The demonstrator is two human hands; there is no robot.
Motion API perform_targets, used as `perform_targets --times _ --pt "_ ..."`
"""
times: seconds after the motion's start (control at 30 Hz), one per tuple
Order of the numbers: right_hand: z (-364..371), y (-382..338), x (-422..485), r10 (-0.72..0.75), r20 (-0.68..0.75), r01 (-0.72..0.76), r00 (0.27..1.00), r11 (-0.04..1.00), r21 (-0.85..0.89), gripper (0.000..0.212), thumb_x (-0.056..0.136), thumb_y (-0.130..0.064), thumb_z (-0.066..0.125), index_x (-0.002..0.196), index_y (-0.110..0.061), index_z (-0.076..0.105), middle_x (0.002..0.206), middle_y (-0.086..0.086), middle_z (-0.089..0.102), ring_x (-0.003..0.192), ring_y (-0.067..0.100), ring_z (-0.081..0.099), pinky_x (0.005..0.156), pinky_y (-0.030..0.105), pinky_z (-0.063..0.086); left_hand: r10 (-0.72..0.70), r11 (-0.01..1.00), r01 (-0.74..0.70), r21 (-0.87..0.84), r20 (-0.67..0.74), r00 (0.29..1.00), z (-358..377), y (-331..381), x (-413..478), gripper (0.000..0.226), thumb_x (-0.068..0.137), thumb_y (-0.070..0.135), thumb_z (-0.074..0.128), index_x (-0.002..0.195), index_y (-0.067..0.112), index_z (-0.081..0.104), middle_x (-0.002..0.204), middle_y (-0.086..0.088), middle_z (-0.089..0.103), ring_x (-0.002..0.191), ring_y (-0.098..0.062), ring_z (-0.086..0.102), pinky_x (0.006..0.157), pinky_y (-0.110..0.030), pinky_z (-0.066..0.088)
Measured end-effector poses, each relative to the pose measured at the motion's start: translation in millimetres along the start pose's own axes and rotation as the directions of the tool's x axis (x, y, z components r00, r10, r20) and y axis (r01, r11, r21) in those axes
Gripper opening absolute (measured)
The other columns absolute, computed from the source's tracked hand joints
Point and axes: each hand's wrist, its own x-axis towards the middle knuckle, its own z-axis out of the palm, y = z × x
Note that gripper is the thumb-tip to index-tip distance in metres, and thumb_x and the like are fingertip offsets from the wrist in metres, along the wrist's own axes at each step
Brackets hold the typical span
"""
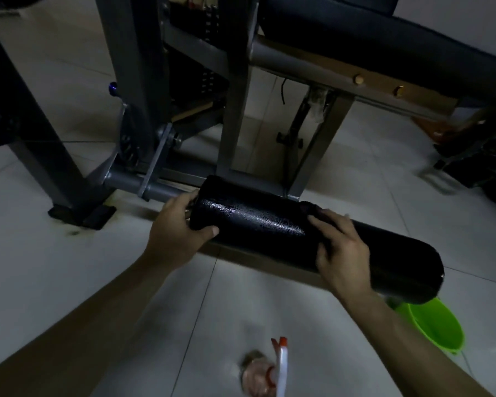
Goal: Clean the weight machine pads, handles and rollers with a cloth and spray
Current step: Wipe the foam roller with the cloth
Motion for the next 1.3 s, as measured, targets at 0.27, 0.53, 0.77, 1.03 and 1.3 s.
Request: perform_targets --times 0.27,0.53,0.77,1.03,1.3 --pt "92.3 -142.1 45.9 -0.288 0.075 0.262 0.955 0.934 0.243 0.052 0.082 -0.005 0.051 0.130 -0.012 0.071 0.144 0.011 0.061 0.138 0.031 0.053 0.120 0.047 0.036 0.091 0.992 -0.093 0.089 0.020 0.996 -5.9 0.8 2.5 0.063 0.074 0.043 0.075 0.131 0.025 0.057 0.118 0.003 0.058 0.102 -0.013 0.058 0.081 -0.027 0.046" --pt "27.3 -34.3 21.2 -0.282 0.093 0.281 0.955 0.959 0.021 0.066 0.069 0.012 0.064 0.128 -0.017 0.072 0.147 0.005 0.058 0.132 0.025 0.058 0.113 0.050 0.046 0.025 0.995 -0.029 0.095 0.038 0.999 -8.7 6.6 7.5 0.079 0.072 0.031 0.090 0.141 0.026 0.052 0.126 0.004 0.050 0.101 -0.018 0.066 0.092 -0.038 0.056" --pt "57.2 -91.3 27.6 -0.263 0.074 0.244 0.962 0.949 0.199 0.068 0.072 0.010 0.056 0.137 -0.008 0.064 0.151 0.011 0.053 0.138 0.029 0.052 0.112 0.053 0.045 -0.008 0.997 0.001 0.082 0.085 0.996 -13.5 11.0 15.0 0.078 0.070 0.034 0.089 0.139 0.025 0.053 0.124 0.002 0.051 0.105 -0.019 0.065 0.098 -0.042 0.055" --pt "66.5 -124.6 48.4 -0.385 0.238 0.375 0.892 0.923 0.085 0.062 0.082 -0.002 0.071 0.142 -0.013 0.058 0.148 0.014 0.045 0.115 0.037 0.061 0.079 0.045 0.060 0.065 0.993 -0.071 0.089 0.072 0.995 -8.2 12.7 4.8 0.066 0.082 0.021 0.079 0.142 0.025 0.052 0.122 0.000 0.052 0.115 -0.018 0.053 0.094 -0.033 0.048" --pt "-37.3 44.8 -25.3 -0.091 0.138 0.111 0.986 0.984 -0.143 0.077 0.067 0.012 0.069 0.138 -0.016 0.064 0.160 0.005 0.040 0.133 0.032 0.056 0.101 0.037 0.053 0.342 0.815 -0.391 0.428 0.188 0.921 35.3 56.5 -6.5 0.082 0.085 0.039 0.076 0.156 0.021 0.038 0.166 -0.003 0.029 0.155 -0.026 0.016 0.125 -0.047 0.013"
